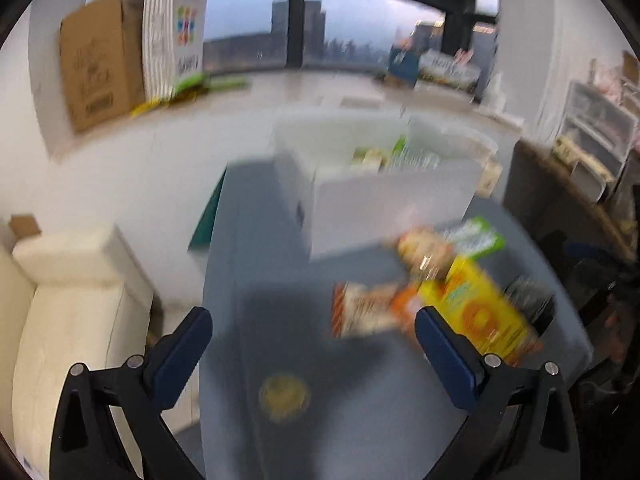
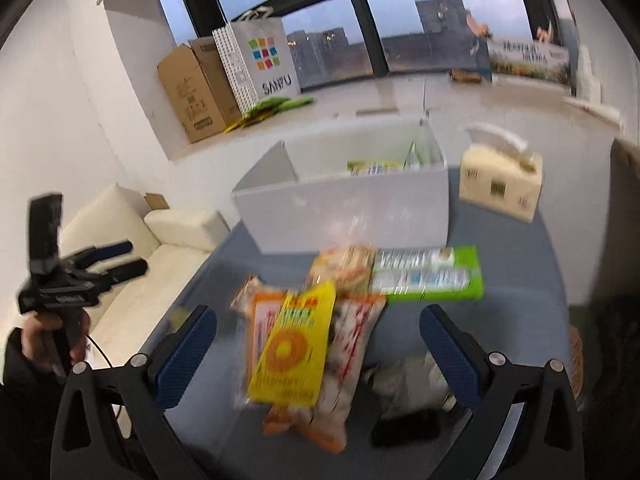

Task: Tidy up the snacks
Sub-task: 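Grasp the jelly cup with the left gripper while the right grasps the sunflower-seed bag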

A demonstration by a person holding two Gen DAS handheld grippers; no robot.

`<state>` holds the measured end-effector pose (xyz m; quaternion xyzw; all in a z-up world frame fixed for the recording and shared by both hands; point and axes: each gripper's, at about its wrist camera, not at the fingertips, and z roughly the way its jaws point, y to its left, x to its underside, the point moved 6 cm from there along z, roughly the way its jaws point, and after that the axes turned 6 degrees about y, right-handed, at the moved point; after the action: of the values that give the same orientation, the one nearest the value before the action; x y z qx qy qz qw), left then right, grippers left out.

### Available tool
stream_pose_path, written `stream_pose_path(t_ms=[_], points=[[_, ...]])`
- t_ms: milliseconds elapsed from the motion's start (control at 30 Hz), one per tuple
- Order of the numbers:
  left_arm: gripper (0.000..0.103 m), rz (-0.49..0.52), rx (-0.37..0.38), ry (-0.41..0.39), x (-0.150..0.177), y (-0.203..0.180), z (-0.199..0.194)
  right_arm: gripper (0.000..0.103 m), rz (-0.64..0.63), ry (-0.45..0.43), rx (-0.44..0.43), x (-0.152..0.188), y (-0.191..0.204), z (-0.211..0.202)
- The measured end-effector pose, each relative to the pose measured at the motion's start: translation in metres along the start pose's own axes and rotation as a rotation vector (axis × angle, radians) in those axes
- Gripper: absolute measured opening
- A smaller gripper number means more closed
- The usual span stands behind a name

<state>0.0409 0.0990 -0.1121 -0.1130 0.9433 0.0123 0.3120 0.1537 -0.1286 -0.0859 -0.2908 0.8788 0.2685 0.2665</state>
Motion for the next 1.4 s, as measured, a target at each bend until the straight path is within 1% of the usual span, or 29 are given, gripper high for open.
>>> stream_pose_path(t_ms=[67, 100, 167, 267, 367, 400, 433, 500, 533, 600, 667, 700, 833, 933, 1000, 1067, 1133, 1233, 1400], points=[[0.103, -0.006, -0.016, 0.042, 0.016, 0.004, 0.012, 0.103, -0.007, 0.017, 0.016, 0.005, 0.0, 0.004], [0.103, -0.004, -0.014, 0.049, 0.021, 0.004, 0.015, 0.103, -0.006, 0.02, 0.031, 0.006, -0.001, 0.005], [0.103, -0.01, 0.0, 0.07, 0.031, 0.006, 0.025, 0.103, -0.002, 0.026, 0.029, 0.006, -0.001, 0.008], [0.103, -0.029, -0.013, 0.128, 0.044, 0.012, 0.046, 0.103, -0.008, 0.03, 0.033, 0.008, 0.002, 0.01], [0.103, -0.025, 0.015, 0.139, 0.051, 0.01, 0.055, 0.103, -0.024, 0.044, 0.041, 0.011, 0.005, 0.013], [0.103, -0.022, 0.015, 0.141, 0.053, 0.009, 0.058, 0.103, -0.025, 0.047, 0.044, 0.011, 0.006, 0.014], [0.1, -0.017, 0.009, 0.146, 0.054, 0.008, 0.061, 0.103, -0.024, 0.05, 0.046, 0.012, 0.007, 0.015], [0.063, -0.001, 0.006, 0.172, 0.06, 0.007, 0.067, 0.103, -0.019, 0.056, 0.044, 0.013, 0.007, 0.017], [0.032, 0.001, -0.019, 0.178, 0.061, 0.009, 0.07, 0.103, -0.017, 0.061, 0.045, 0.014, 0.007, 0.019], [0.033, -0.035, 0.009, 0.171, 0.062, 0.013, 0.069, 0.103, -0.021, 0.066, 0.042, 0.015, 0.008, 0.02], [0.033, -0.068, 0.003, 0.173, 0.063, 0.019, 0.068, 0.103, -0.027, 0.071, 0.049, 0.016, 0.01, 0.021], [0.033, -0.074, 0.001, 0.167, 0.063, 0.02, 0.067, 0.103, -0.03, 0.07, 0.052, 0.016, 0.01, 0.021], [0.033, -0.082, 0.037, 0.121, 0.055, 0.018, 0.052, 0.103, -0.031, 0.093, 0.057, 0.018, 0.011, 0.027], [0.033, -0.062, 0.064, 0.082, 0.046, 0.01, 0.039, 0.103, -0.055, 0.13, 0.068, 0.019, 0.015, 0.038], [0.033, -0.022, 0.098, 0.058, 0.039, -0.004, 0.026, 0.103, -0.088, 0.168, 0.089, 0.02, 0.019, 0.051], [0.033, 0.028, 0.111, 0.027, 0.032, -0.019, 0.012, 0.103, -0.116, 0.19, 0.105, 0.02, 0.024, 0.061], [0.033, 0.056, 0.119, -0.005, 0.023, -0.03, 0.0, 0.103, -0.151, 0.218, 0.139, 0.02, 0.031, 0.075], [0.033, 0.072, 0.138, -0.056, 0.012, -0.041, -0.021, 0.103, -0.207, 0.256, 0.174, 0.019, 0.041, 0.095], [0.033, 0.083, 0.177, -0.102, 0.004, -0.05, -0.039, 0.103, -0.266, 0.287, 0.2, 0.017, 0.051, 0.119]])
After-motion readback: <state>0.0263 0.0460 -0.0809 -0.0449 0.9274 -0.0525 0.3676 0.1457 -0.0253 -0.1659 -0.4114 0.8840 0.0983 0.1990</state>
